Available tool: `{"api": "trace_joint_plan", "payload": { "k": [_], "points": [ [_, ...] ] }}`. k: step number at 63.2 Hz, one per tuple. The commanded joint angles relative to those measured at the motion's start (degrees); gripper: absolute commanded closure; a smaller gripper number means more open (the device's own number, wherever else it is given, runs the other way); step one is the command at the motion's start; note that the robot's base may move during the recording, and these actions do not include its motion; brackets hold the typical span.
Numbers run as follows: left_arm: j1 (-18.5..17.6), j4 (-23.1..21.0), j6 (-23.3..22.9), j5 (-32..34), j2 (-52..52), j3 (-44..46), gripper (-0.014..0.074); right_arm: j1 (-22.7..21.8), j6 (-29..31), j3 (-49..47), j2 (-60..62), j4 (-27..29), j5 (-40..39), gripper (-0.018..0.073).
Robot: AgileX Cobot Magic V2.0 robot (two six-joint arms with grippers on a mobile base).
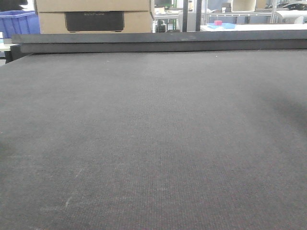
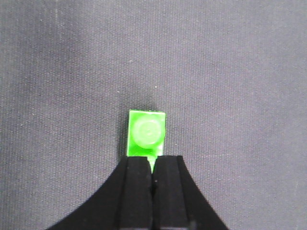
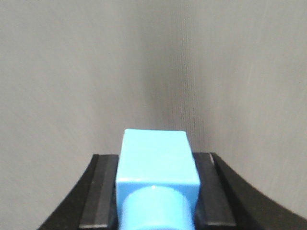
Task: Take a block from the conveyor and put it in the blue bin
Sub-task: 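Close left gripper on green block and right gripper on blue block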
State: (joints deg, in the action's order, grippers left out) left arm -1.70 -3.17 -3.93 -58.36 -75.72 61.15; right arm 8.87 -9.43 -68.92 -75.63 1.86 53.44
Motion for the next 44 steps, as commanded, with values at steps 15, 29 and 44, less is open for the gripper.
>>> {"api": "trace_joint_plan", "payload": {
  "k": [15, 29, 44],
  "points": [
    [-2.0, -0.1, 3.9, 1.3, -6.1, -1.0, 0.0393, 0.1, 0.7, 0.6, 3.7, -0.2, -1.5, 0.0727],
    [-3.7, 0.4, 1.7, 2.5, -10.8, -1.0, 0.0226, 0.1, 0.7, 1.8, 3.7, -0.2, 0.1, 0.0727],
    [-3.6, 4.0, -0.7, 3.9, -14.9, -1.0, 0.0226, 0.1, 0.7, 1.8, 3.7, -0.2, 2.2, 0.0727]
  ]
}}
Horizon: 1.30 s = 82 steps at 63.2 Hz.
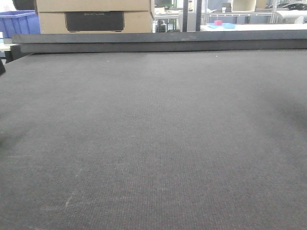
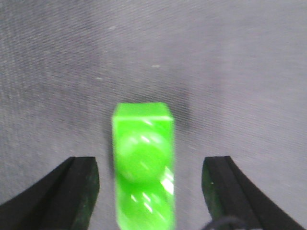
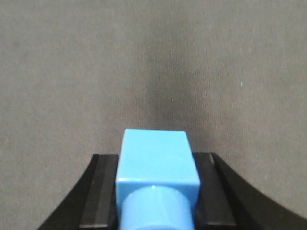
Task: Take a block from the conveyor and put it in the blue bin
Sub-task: 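Close left gripper on green block and right gripper on blue block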
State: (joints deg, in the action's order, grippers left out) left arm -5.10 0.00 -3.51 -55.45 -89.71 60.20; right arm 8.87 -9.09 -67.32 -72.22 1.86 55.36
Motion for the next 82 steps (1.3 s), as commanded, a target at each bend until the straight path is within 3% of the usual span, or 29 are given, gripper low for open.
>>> {"api": "trace_joint_plan", "payload": {
  "k": [1, 17, 24, 45, 57, 65, 82],
  "points": [
    [-0.2, 0.8, -1.2, 1.0, -0.9, -0.1, 0.0226, 0.1, 0.3, 0.2, 0.2, -0.2, 0.4, 0.0727],
    [-0.2, 0.3, -1.2, 1.3, -4.4, -0.1, 0.0227, 0.1, 0.3, 0.2, 0.2, -0.2, -0.2, 0.0727],
    [-0.2, 0.3, -1.2, 1.3, -4.8, -0.1, 0.0272, 0.1, 0.3, 0.2, 0.2, -0.2, -0.2, 0.0727],
    [-0.2, 0.3, -1.2, 1.9, -4.8, -0.1, 0.0707, 0.1, 0.3, 0.2, 0.2, -0.2, -0.2, 0.0727],
    [-0.3, 0.0, -1.0, 2.4, -2.9, -0.1, 0.0708, 0.1, 0.3, 0.2, 0.2, -0.2, -0.3, 0.0727],
    [-0.3, -1.5, 2.2, 4.8, 0.6, -0.1, 0.0708, 0.1, 1.2, 0.2, 0.2, -0.2, -1.6, 0.0727],
    [-2.7, -4.9, 4.8, 18.1, 10.7, -2.2, 0.0708, 0.3, 3.8, 6.7, 2.6, -0.2, -9.5, 0.0727]
  ]
}}
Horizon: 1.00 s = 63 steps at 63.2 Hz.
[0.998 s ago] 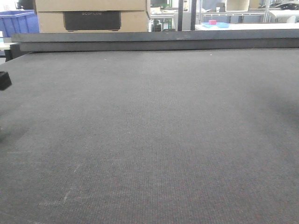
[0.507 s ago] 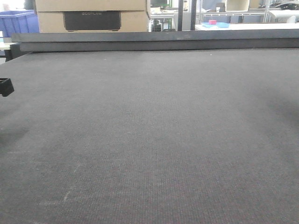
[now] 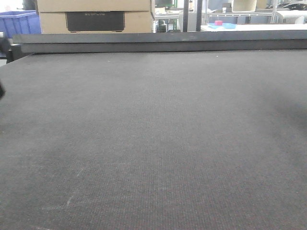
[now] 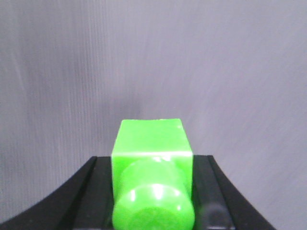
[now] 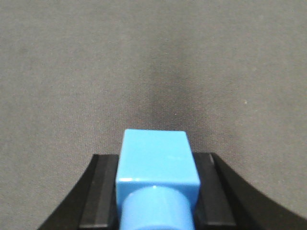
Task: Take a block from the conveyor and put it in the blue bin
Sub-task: 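Close left gripper on green block and right gripper on blue block, then lift both held blocks up off the conveyor belt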
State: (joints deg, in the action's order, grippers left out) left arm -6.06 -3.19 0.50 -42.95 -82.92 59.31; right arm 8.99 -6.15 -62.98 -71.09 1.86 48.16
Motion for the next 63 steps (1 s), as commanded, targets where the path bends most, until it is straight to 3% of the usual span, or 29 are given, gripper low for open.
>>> {"api": "trace_joint_plan", "payload": {
  "k": [1, 13, 23, 41, 51, 54, 63],
  "points": [
    [-2.1, -1.9, 0.8, 6.6, 4.6, -1.6, 0.0708, 0.2, 0.9, 3.2, 1.7, -0.2, -2.6, 0.0727],
    [-6.2, -3.5, 0.8, 20.2, 13.4, -9.0, 0.0708, 0.2, 1.2, 10.3, 5.3, -0.3, -9.6, 0.0727],
    [-6.6, -6.1, 0.8, 30.7, 22.2, -17.2, 0.0708, 0.2, 1.3, 16.5, 13.2, -0.3, -17.0, 0.0727],
    [-6.4, -5.1, 0.8, 31.5, 39.1, -23.5, 0.0708, 0.2, 1.4, 19.2, 27.2, -3.0, -18.3, 0.0727],
    [-6.4, 1.8, 0.8, 32.5, 46.2, -23.7, 0.0708, 0.2, 1.4, 19.2, 30.2, -3.0, -20.2, 0.0727],
    [-6.4, 4.1, 0.8, 34.3, 47.7, -23.7, 0.0708, 0.2, 1.4, 19.0, 30.7, -1.9, -20.3, 0.0727],
    [-6.4, 4.3, 0.8, 36.6, 51.3, -23.7, 0.0708, 0.2, 1.4, 19.0, 31.7, 5.9, -26.0, 0.0727]
  ]
}}
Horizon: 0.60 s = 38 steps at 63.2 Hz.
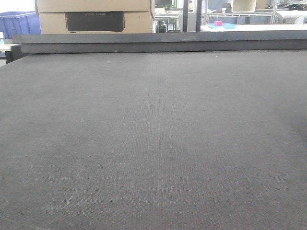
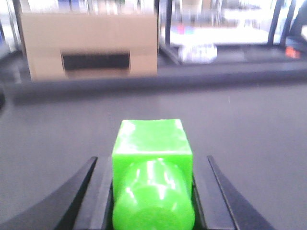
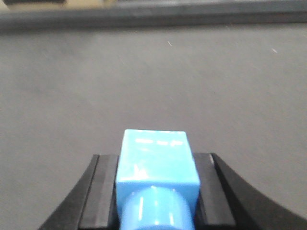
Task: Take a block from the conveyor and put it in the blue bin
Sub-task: 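Lift both held blocks up off the conveyor belt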
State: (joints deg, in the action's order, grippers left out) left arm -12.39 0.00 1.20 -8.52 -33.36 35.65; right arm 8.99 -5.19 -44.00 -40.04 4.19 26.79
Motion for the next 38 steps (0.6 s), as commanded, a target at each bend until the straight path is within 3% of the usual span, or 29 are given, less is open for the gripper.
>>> {"api": "trace_joint_plan", "payload": {
  "k": [1, 6, 18, 38],
  "points": [
    [0.0, 1.1, 0.1, 1.9, 2.1, 0.0, 0.0708, 0.2, 0.4, 0.0, 0.7, 4.0, -5.2, 0.0727],
    [0.0, 1.1, 0.1, 1.5, 2.5, 0.0, 0.0708, 0.4, 0.9, 0.0, 0.7, 4.5, -6.8, 0.0720],
    [0.0, 1.0, 0.1, 0.5, 2.9, 0.0, 0.0708, 0.4, 11.0, 0.0, 2.5, 4.5, -7.3, 0.0721],
    [0.0, 1.0, 0.1, 0.6, 2.9, 0.0, 0.0708, 0.4, 17.8, 0.2, 7.4, 4.4, -9.8, 0.0721]
  ]
}}
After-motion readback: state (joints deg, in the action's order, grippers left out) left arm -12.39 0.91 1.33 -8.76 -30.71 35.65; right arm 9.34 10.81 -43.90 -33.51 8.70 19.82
